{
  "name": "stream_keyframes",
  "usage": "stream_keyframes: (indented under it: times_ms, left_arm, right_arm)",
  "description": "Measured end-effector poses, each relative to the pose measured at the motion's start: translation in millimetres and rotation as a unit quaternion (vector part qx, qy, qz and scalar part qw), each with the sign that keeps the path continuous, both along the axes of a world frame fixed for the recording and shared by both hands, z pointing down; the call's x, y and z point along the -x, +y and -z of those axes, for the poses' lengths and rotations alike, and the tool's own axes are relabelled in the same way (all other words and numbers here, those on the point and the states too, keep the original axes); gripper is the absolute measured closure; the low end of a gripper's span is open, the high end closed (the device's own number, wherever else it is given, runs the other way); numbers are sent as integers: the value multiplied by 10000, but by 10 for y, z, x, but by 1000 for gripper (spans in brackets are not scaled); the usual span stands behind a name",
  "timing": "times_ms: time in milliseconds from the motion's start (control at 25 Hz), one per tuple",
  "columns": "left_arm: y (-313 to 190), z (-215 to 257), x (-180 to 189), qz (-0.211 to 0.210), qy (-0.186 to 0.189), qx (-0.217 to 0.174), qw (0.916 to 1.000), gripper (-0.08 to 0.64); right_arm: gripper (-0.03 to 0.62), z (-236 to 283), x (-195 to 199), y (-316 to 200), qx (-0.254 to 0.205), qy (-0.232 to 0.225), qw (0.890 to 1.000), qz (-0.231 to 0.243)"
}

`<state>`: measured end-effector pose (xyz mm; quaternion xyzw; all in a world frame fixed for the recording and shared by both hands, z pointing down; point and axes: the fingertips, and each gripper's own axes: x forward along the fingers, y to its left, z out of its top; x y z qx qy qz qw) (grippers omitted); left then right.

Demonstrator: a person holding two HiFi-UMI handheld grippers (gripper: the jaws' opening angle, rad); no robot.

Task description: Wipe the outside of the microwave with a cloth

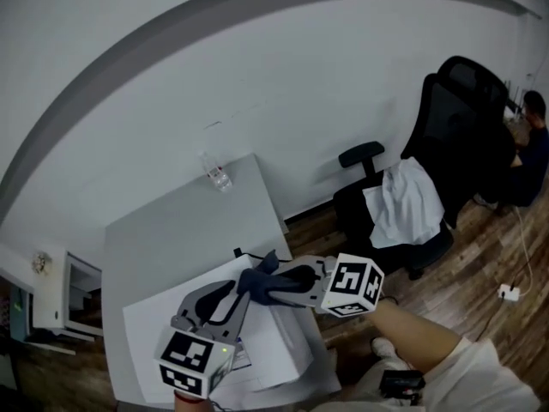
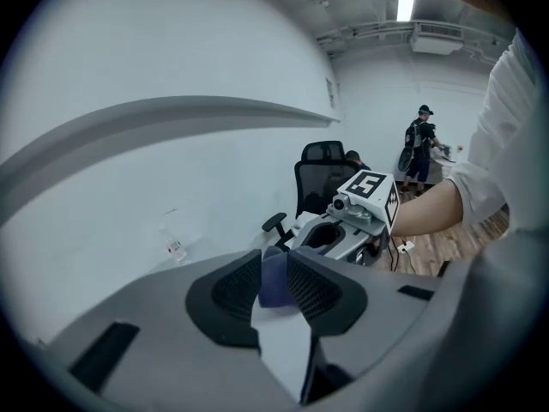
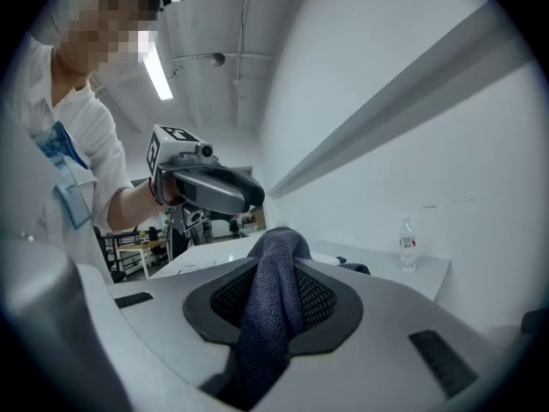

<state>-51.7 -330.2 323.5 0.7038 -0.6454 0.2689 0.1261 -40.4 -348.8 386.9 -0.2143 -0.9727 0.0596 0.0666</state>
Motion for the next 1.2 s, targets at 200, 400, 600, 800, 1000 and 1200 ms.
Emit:
stream_keyframes:
  times_ms: [200,400,600,800,1000,1200]
  left_arm:
    - [-219,-85,-85,403,-174,365,9984,466]
    - [-196,-113,-139,380,-515,764,9950,466]
    - [-101,-187,-187,398,-265,788,9957,466]
    - [-45,-305,-41,145,-358,1066,9935,466]
    - [-100,-382,110,-370,-777,1469,9854,466]
    - [-91,-435,104,-809,-933,1700,9777,466]
  right_arm:
    - [497,-84,-47,-238,-958,813,9910,471]
    - [497,-201,-15,-345,-2058,1599,9583,1168]
    - [497,-47,267,-474,-1390,1010,9810,900]
    - [497,-342,397,-625,760,1665,9772,-1072]
    - [499,-619,404,-585,3201,2261,8874,-2428]
    - [499,-789,489,-586,4491,2353,8152,-2801]
